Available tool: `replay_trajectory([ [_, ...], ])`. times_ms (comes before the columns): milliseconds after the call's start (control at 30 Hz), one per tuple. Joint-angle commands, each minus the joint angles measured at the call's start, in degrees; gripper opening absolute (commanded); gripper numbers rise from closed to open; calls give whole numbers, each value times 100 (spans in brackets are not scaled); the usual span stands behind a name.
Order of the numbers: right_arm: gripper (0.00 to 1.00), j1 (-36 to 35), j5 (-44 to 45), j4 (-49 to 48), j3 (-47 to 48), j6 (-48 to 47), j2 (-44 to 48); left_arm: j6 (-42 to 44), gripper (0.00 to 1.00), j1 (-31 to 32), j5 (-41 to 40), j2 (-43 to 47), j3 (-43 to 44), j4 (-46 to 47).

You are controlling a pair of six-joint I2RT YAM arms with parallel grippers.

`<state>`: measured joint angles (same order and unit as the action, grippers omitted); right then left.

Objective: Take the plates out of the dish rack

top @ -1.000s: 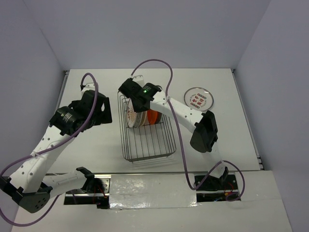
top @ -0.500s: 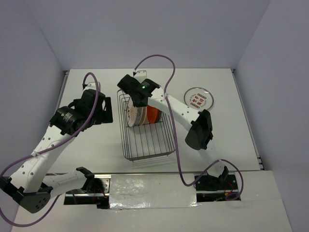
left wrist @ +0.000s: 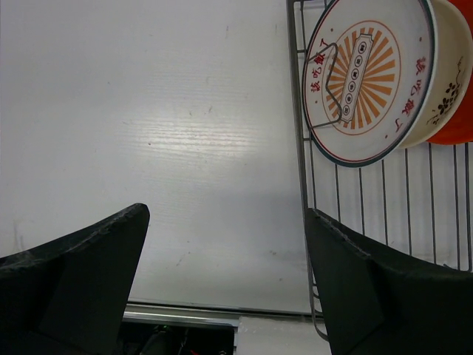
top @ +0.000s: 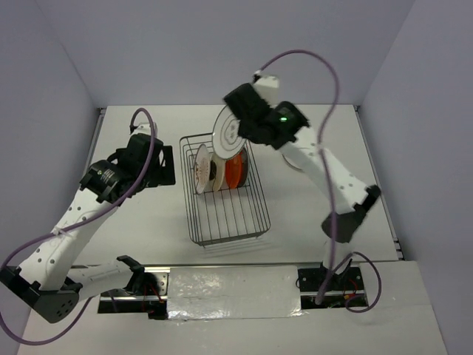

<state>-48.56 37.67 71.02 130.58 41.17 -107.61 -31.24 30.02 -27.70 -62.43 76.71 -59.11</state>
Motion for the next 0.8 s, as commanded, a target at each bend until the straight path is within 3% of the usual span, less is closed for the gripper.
replay_trajectory([
  [0, 0, 608, 409, -88, -1037, 330, 1302, 84, 100, -49, 107, -84, 230, 251],
  [67, 0, 1381, 49, -806, -1926, 113, 2133, 75, 100, -49, 151, -102, 283, 286],
  [100, 0, 1688, -457, -1358, -3106, -107, 2487, 83, 99, -49, 186, -111, 301, 295],
  [133, 0, 2396, -854, -2546, -3666, -387, 2830, 110, 99, -58, 317, -111, 310, 347],
  [200, 0, 3243, -2106, -3670, -5261, -434, 3698, 154, 100, -67, 458, -41, 292, 426],
  [267, 0, 4382, -2893, -5059, -6363, -338, 4010, 259, 99, -84, 739, 55, 188, 628],
  [367, 0, 5398, -4386, -6639, -7254, -276, 3977, 356, 100, -93, 1029, 327, -41, 865],
  [467, 0, 5890, -4698, -7398, -7748, -101, 3740, 417, 99, -93, 1311, 529, -305, 1076],
  [667, 0, 6243, -5120, -7612, -7794, -320, 2431, 452, 99, -93, 1557, 750, -604, 1209],
  [733, 5, 6297, -5234, -7621, -7829, -328, 2045, 409, 99, -93, 1496, 750, -604, 1139],
  [767, 12, 6314, -5261, -7595, -7829, -346, 1947, 400, 99, -93, 1418, 750, -596, 1113],
])
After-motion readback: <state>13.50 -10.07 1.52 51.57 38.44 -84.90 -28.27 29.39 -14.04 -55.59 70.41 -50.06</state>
